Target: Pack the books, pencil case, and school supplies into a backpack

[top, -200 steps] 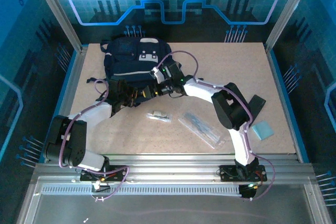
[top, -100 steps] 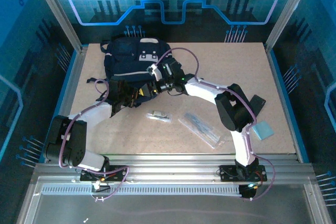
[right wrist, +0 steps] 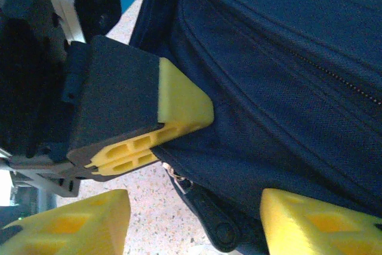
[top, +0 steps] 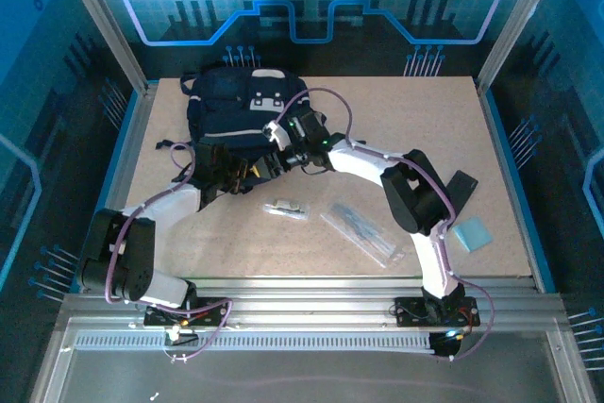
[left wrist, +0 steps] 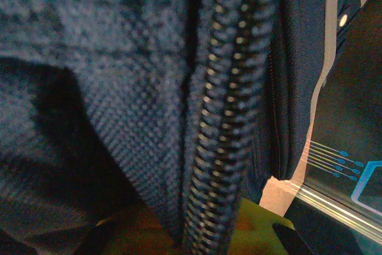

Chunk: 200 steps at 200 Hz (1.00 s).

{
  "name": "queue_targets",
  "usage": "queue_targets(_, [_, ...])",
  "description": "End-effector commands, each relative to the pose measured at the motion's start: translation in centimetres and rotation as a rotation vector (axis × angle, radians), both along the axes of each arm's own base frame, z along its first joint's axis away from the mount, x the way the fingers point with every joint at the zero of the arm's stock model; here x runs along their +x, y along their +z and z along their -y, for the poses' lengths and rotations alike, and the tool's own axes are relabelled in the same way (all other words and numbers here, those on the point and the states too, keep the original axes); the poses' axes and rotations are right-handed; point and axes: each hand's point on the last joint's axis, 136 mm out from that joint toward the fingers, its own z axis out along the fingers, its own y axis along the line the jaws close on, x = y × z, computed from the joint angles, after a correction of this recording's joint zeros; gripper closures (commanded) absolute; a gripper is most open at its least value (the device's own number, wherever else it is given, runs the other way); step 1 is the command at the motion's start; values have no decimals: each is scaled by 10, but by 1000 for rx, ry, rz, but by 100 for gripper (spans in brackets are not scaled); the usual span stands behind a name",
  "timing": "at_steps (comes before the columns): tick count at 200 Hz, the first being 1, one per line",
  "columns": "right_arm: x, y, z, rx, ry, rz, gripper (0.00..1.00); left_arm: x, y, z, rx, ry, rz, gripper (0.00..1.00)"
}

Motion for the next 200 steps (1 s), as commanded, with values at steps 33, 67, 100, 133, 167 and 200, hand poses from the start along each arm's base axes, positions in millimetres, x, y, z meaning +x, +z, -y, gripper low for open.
queue_targets(33, [-6,-35,-10,-217,43,135,41,9,57,17,-43,-74,149,100])
queue_targets(67, [-3,-48,-10,-340,49,226,46,9,57,20,-58,-81,152,100])
queue_targets(100, [0,-55,-10,-380,47,242,65,13,60,22,-71,-88,161,100])
queue_targets(133, [0,-45,-9,-372,47,258,91,16,63,20,-61,-85,168,100])
queue_targets(167, [-11,-26,0,-348,47,259,100,19,59,7,-13,-63,161,100])
queue_targets(200, [-18,-37,26,-387,7,188,100,25,64,-3,26,-50,173,100])
